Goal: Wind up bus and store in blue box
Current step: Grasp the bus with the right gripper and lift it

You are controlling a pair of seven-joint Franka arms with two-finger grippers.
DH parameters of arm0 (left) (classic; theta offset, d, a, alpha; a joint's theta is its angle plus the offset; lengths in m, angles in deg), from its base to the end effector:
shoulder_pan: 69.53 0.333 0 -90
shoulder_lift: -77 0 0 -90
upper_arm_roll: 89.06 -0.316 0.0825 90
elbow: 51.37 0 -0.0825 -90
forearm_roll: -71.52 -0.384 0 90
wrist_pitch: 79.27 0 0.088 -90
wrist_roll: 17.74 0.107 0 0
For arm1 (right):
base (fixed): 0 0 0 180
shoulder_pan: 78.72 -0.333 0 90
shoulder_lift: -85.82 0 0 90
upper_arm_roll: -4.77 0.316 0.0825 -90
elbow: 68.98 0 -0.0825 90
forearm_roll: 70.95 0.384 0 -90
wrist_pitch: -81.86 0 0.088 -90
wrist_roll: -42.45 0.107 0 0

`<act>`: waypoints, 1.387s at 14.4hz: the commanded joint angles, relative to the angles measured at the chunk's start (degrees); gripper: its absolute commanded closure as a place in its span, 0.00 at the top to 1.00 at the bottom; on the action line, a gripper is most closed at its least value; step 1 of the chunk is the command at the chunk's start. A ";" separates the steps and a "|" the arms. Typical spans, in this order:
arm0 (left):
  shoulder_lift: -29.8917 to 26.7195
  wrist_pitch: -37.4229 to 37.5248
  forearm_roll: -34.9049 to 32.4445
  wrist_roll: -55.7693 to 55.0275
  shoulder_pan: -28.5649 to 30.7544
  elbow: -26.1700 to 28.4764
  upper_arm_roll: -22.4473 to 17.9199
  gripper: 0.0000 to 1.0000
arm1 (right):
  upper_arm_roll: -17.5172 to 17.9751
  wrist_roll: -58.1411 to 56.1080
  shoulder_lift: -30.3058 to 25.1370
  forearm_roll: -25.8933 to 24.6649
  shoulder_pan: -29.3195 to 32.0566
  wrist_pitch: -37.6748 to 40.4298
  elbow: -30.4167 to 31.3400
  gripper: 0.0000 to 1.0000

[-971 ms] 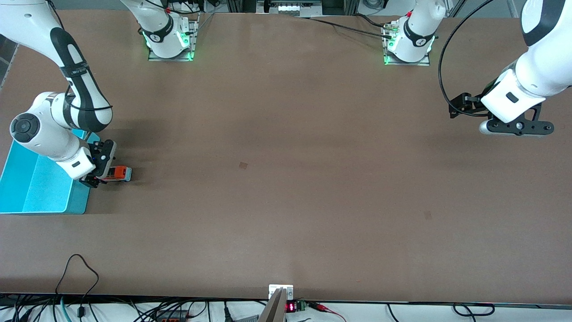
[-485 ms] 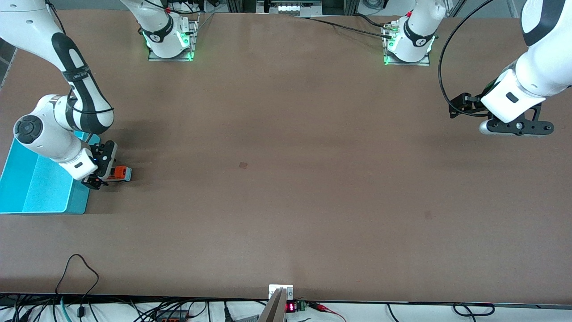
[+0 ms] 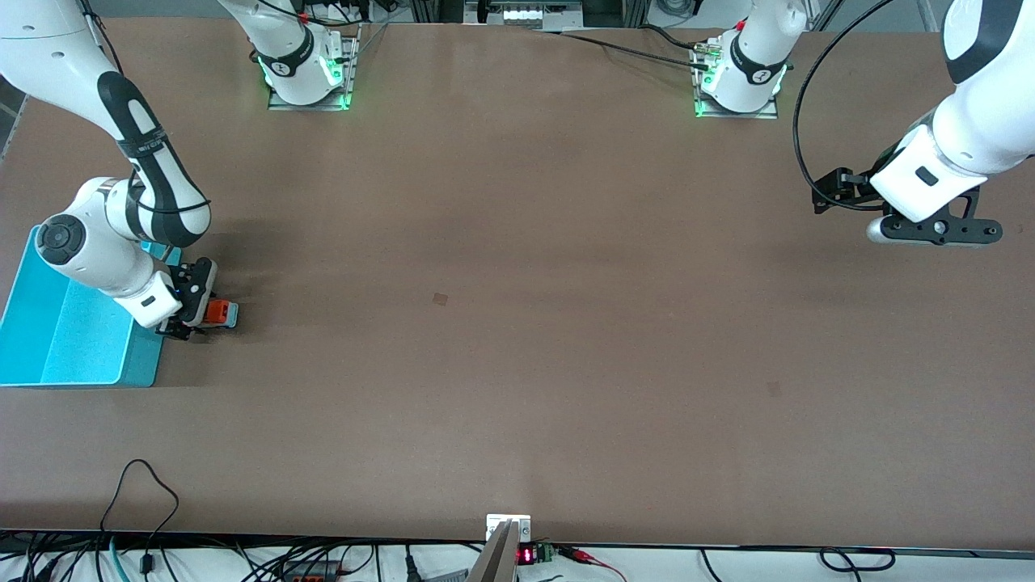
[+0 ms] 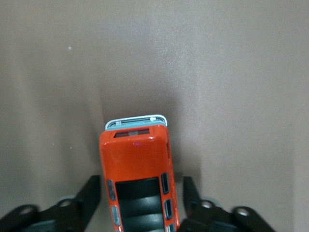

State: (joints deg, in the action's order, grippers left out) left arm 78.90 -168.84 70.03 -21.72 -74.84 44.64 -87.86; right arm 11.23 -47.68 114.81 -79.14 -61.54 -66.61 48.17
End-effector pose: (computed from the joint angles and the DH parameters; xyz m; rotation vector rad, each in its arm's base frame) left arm 0.5529 -0.0601 0.5564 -3.0944 0.0710 0.2211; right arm 0.5902 -0.1099 0.1950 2.2712 2.0967 0.0180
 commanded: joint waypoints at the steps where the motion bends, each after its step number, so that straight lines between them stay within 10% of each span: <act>1: -0.94 1.67 0.61 -0.33 -0.23 0.14 -0.06 1.00 | 1.19 -0.92 0.27 1.16 1.28 -0.60 -0.35 0.23; 3: -0.94 1.76 0.61 -0.41 -0.23 0.05 -0.06 1.00 | 1.19 -0.39 0.18 1.68 1.28 -0.25 -0.35 0.01; 8: -0.94 1.68 0.61 -0.42 -0.23 0.05 -0.06 1.00 | 2.86 6.17 -3.67 11.86 -0.56 6.23 -2.01 0.00; 14: -0.94 1.94 0.61 -0.42 -0.23 0.05 -0.06 1.00 | 2.77 27.97 -15.09 12.06 -1.89 18.03 -4.04 0.00; 20: -0.94 2.12 0.70 -0.33 -0.23 0.14 -0.06 1.00 | -7.14 44.08 -18.19 12.06 -0.04 27.01 -6.59 0.00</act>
State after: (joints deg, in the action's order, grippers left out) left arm 78.86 -167.70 70.06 -21.72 -74.84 44.64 -87.85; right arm 7.00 -6.12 96.55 -67.56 -61.75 -40.48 42.59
